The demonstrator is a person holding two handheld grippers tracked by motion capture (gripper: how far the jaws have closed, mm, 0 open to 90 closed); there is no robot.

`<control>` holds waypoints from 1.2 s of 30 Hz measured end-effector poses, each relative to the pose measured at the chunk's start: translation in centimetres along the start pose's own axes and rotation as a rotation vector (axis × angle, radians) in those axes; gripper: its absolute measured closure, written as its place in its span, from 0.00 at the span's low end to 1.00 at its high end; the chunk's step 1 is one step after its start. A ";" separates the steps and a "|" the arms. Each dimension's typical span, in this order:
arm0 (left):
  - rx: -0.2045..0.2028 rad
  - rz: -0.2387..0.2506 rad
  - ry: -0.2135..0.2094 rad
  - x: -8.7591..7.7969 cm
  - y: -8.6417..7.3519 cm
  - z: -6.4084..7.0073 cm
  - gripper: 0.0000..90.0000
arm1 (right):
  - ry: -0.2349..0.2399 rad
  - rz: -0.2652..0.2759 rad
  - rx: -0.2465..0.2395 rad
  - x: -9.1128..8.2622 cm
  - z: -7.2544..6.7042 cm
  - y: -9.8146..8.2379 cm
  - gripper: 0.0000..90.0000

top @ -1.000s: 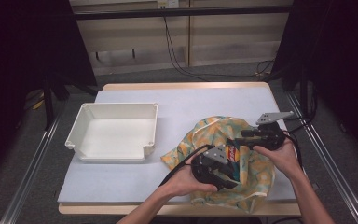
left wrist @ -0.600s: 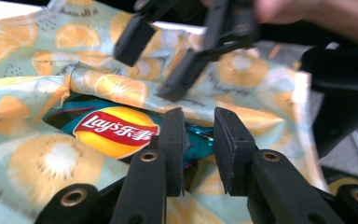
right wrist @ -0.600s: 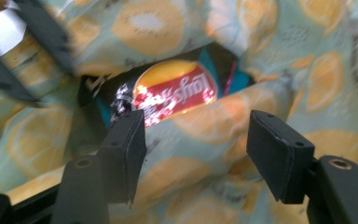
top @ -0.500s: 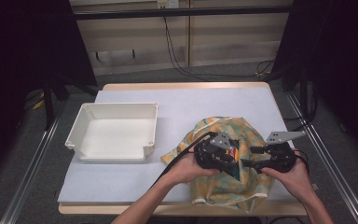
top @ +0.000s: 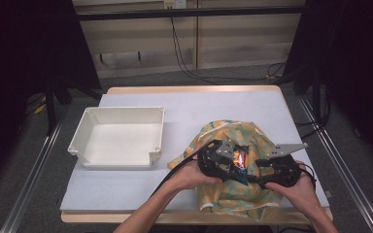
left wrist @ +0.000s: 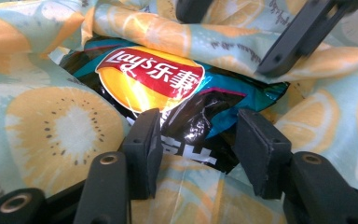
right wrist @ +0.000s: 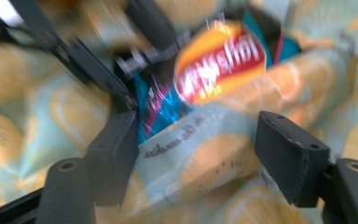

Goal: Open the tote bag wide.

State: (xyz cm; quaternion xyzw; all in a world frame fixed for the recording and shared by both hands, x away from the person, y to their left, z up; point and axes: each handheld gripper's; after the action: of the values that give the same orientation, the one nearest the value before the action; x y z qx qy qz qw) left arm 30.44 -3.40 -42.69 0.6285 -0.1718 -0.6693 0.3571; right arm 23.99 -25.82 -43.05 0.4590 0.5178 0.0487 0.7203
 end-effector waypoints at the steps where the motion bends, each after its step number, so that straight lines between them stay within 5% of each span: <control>1: 0.006 -0.003 0.004 0.0 0.0 0.0 0.56 | -0.008 -0.019 -0.005 0.2 -0.1 -0.2 0.35; 7: 0.015 0.000 0.034 0.5 0.0 -0.3 0.56 | -0.002 -0.025 0.019 0.2 0.2 -1.8 0.57; 11: 0.013 -0.008 0.035 0.4 0.6 0.0 0.58 | -0.019 -0.042 0.004 0.1 -0.4 -2.1 0.62; 19: 0.088 0.007 -0.030 0.1 2.7 1.1 0.65 | -0.019 0.012 0.001 -1.1 -0.8 -2.8 0.83; 23: 0.093 -0.046 0.015 1.7 2.7 0.9 0.61 | -0.033 0.005 -0.001 -1.2 -0.7 -3.2 0.99; 26: 0.088 -0.042 0.000 2.2 2.0 0.7 0.56 | -0.026 -0.006 0.001 -1.0 -0.6 -3.6 1.00; 32: 0.158 -0.076 0.010 2.8 1.6 1.1 0.42 | -0.026 -0.016 0.002 -0.8 -0.6 -3.9 1.00; 36: 0.180 -0.080 0.007 3.1 1.4 1.2 0.41 | -0.025 -0.002 0.000 -0.8 -0.6 -4.0 1.00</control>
State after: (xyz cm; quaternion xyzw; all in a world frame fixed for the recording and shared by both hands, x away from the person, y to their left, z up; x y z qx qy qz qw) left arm 29.80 -6.77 -43.75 0.6667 -0.2049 -0.6626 0.2727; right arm 21.52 -28.24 -45.39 0.4588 0.5093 0.0422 0.7269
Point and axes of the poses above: each handheld gripper's, and its own axes: x roughly forward along the jaws, y roughly out of its top, z roughly to its right, and after that the axes turned 13 degrees about -x, right-handed
